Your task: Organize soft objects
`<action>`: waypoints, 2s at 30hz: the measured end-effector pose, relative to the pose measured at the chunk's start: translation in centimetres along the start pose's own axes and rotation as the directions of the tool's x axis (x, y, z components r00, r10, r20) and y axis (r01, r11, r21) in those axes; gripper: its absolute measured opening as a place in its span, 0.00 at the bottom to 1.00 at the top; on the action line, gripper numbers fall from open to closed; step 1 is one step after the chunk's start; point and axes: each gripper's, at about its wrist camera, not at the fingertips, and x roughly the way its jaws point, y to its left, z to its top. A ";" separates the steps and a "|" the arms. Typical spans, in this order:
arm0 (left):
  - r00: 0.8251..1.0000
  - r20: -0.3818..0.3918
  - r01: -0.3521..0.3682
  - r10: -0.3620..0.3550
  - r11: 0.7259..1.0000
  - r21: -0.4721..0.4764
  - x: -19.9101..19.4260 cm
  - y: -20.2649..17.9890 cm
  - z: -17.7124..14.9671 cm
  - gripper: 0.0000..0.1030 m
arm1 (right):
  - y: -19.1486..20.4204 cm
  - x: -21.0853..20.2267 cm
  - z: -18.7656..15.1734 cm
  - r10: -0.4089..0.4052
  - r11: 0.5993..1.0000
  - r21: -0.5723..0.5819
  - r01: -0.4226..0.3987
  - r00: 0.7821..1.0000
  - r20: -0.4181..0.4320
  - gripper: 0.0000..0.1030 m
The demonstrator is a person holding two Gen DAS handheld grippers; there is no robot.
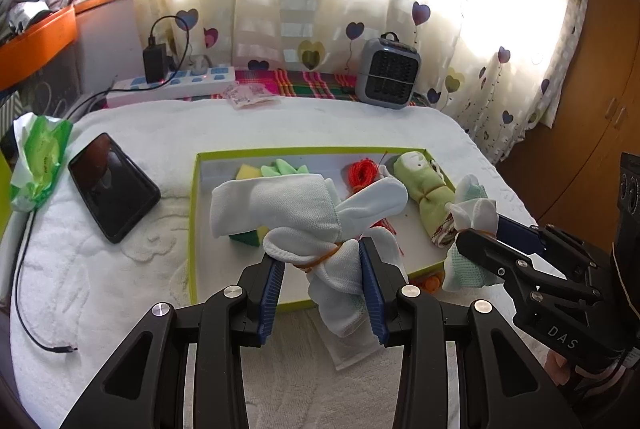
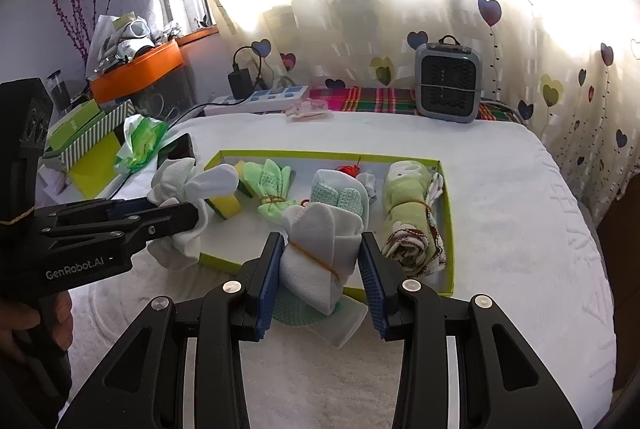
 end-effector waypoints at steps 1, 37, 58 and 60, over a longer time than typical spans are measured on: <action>1.000 0.000 0.000 0.000 1.000 0.000 0.1 0.0 0.1 0.35 | 0.0 0.1 0.1 -0.002 1.000 -0.002 0.002 1.000 0.000 0.38; 0.995 -0.090 -0.041 0.046 0.997 0.059 7.6 0.9 4.1 0.35 | -1.7 7.4 3.7 -0.049 0.998 -0.052 0.045 0.995 -0.085 0.38; 0.993 -0.099 -0.057 0.066 0.994 0.092 9.4 0.4 4.5 0.35 | -2.4 9.9 3.6 -0.068 0.997 -0.057 0.061 0.989 -0.131 0.38; 0.993 -0.097 -0.062 0.072 0.993 0.099 9.5 0.2 4.5 0.35 | -2.3 10.0 3.5 -0.072 0.996 -0.062 0.064 0.989 -0.129 0.38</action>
